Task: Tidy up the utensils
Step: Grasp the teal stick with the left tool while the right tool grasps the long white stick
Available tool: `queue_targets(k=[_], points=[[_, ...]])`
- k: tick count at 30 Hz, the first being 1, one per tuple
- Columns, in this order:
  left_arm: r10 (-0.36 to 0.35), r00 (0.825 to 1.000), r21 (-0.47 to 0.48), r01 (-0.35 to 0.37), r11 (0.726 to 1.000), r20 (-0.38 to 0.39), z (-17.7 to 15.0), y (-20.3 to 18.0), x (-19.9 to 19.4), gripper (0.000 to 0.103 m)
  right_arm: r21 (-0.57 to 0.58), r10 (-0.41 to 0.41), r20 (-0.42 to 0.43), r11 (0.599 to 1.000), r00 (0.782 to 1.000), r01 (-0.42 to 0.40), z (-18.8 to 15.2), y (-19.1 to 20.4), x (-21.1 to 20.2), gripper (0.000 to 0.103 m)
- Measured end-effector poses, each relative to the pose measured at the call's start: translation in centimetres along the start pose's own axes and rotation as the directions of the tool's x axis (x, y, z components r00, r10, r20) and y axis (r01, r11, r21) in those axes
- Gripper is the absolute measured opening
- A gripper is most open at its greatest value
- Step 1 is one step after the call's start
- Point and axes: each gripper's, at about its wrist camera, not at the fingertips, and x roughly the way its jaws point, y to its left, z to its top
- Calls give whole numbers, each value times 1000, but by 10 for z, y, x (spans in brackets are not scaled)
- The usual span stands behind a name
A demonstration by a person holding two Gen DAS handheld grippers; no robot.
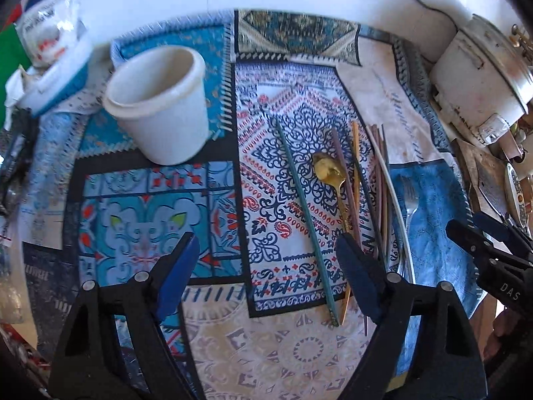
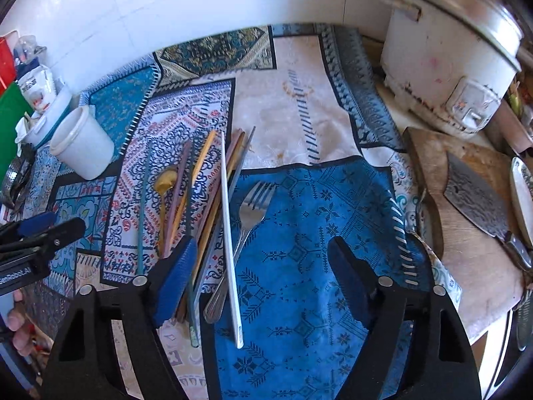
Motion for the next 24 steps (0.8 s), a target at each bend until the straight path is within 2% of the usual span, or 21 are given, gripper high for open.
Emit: queue_targets(k=[2,4,7,11,13,15,19,24], points=[[-23,999,-7,22,1000,-36,5,-3,13,84,12,20,-37,1000,999,-20,4,-5,11,66],[-31,997,-5,31,1000,-66,10,-6,26,84,20,26,-71,1000,997,-24,8,-8,22,56],[4,997,12,-4,1000,-78,15,-10,41,84,25,41,-114,999,993,-38,10,-10,34,50],[15,995,30,-12,999,-96,20,-14,52,84,7,84,-142,996,986,-84,12,-7,42,39],[30,995,47,-26,999,-96,21,-17,55,77,-11,110,-149,994,983,-113,15,-2,45,35],[40,995,64,-34,997,-97,21,-20,56,75,-28,130,-152,990,980,-136,17,3,47,33],[32,991,65,-23,998,-133,21,-22,63,75,-45,176,-177,981,968,-187,22,11,55,18],[16,988,78,-4,997,-155,22,-25,66,73,-52,205,-206,974,957,-220,29,16,64,14]])
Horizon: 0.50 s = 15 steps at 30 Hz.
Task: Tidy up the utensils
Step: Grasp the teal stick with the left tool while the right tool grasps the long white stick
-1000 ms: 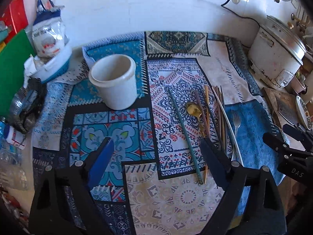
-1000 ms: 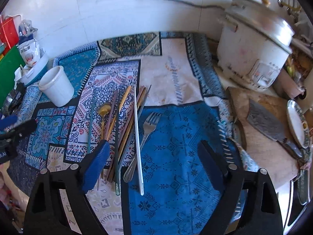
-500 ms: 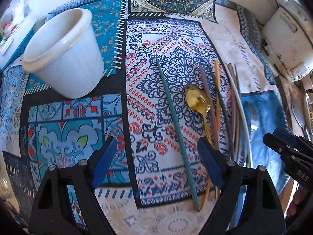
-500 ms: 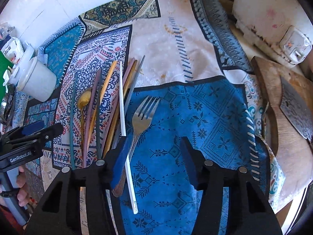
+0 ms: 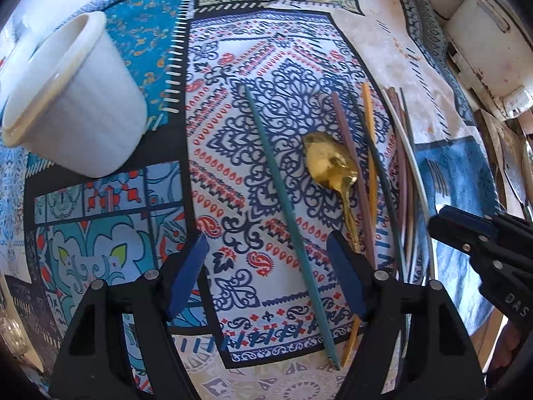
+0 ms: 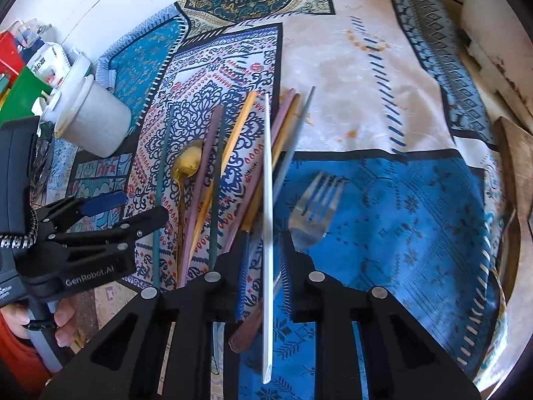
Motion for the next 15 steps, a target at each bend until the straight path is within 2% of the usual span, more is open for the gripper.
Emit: queue_targets(k=[8,11,12,15], points=[[30,1000,3,-30,1000,-2,2,-3,5,72,0,27,-49,1000,998,-27,5,-5,11,9],[56,998,-1,-56,998,8,6,-2,4,58,2,49,-53,999,997,-49,9,-9,13,9],[70,997,6,-70,998,15,10,-3,5,49,4,59,-54,998,997,-59,10,-11,12,9],[78,997,11,-78,997,14,16,-4,7,42,9,89,-60,996,994,-89,13,-15,15,9]])
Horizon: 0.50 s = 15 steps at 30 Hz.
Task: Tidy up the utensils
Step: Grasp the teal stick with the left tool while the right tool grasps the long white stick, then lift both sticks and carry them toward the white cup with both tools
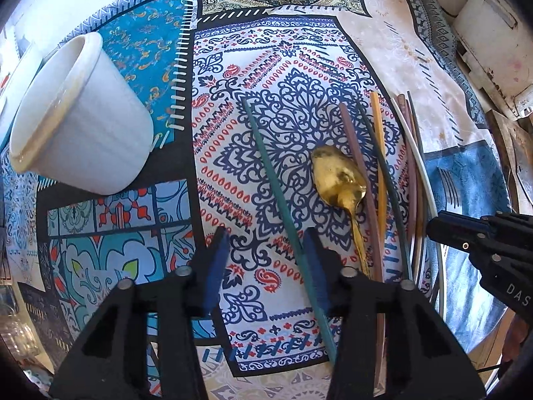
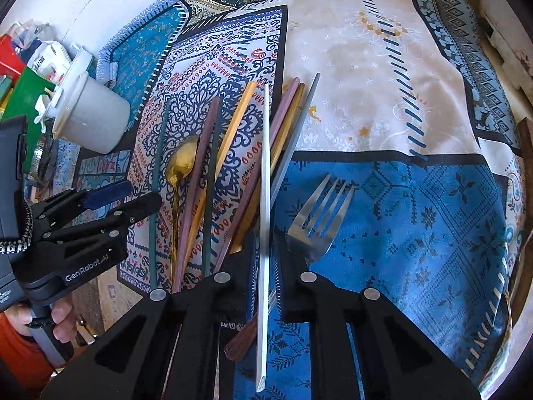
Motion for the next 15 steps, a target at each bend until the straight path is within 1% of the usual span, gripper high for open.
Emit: queue_targets(k=[2,3,4,5,6,7,10,15], points=[[0,1000,9,0,1000,1,4,-2,1,37,-4,13,-2,1000,1000,-13,0,-3,-1,8],[-3,1000,15,3,1000,3,6,-3,1,31,-11,17,-4,1000,1000,-17,1,-3,-1,7],[-10,1000,15,10,1000,3,8,-4,1,24,-13,20,-5,1000,1000,-20,1,-2,-1,7],[-19,1000,14,19,1000,0,10,-5,1,20,-15,24,-6,1000,1000,-24,2,-3,0,7],[-36,999,10,37,999,-3,13,-5,1,11,-18,26,-7,999,1000,-26,3,-3,0,6],[-53,999,3,54,999,-7,14,-3,0,7,-20,19,-3,1000,1000,-19,4,-3,-1,6],[-86,996,-22,86,996,-17,22,-3,2,5,-27,3,3,1000,1000,-3,5,-1,-1,6],[-109,994,-61,108,992,-23,26,0,4,3,-10,6,23,1000,1000,-6,5,-4,-5,5]])
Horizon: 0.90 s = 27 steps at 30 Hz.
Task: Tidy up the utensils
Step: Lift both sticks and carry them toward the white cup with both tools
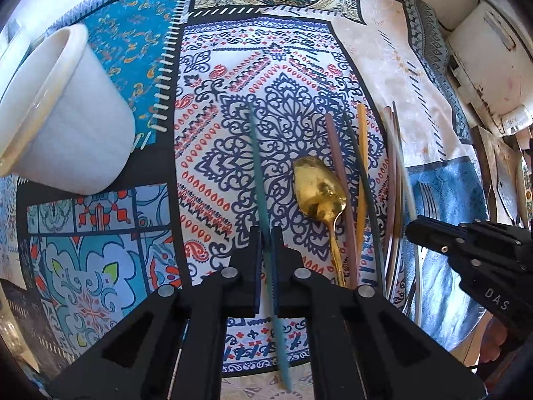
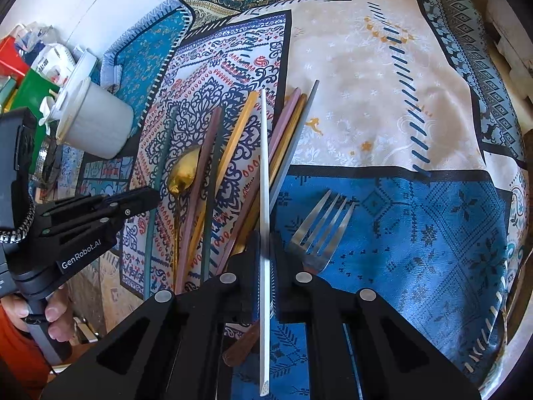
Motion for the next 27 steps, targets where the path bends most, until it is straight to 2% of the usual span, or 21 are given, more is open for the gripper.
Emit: queue_targets(k=[7,13,27], points=[[-6,1000,7,6,1000,24,-20,0,-13,3,21,4,62,1000,998,-5,-1,-2,-20,5],[-25,996,27,23,999,85,-25,0,-38,3,36,-16,126,999,992,12,0,3,-37,5],[-86,967,115,60,992,241,-38,-1,-103,0,16,-72,265,997,962,70,-2,40,-77,5]])
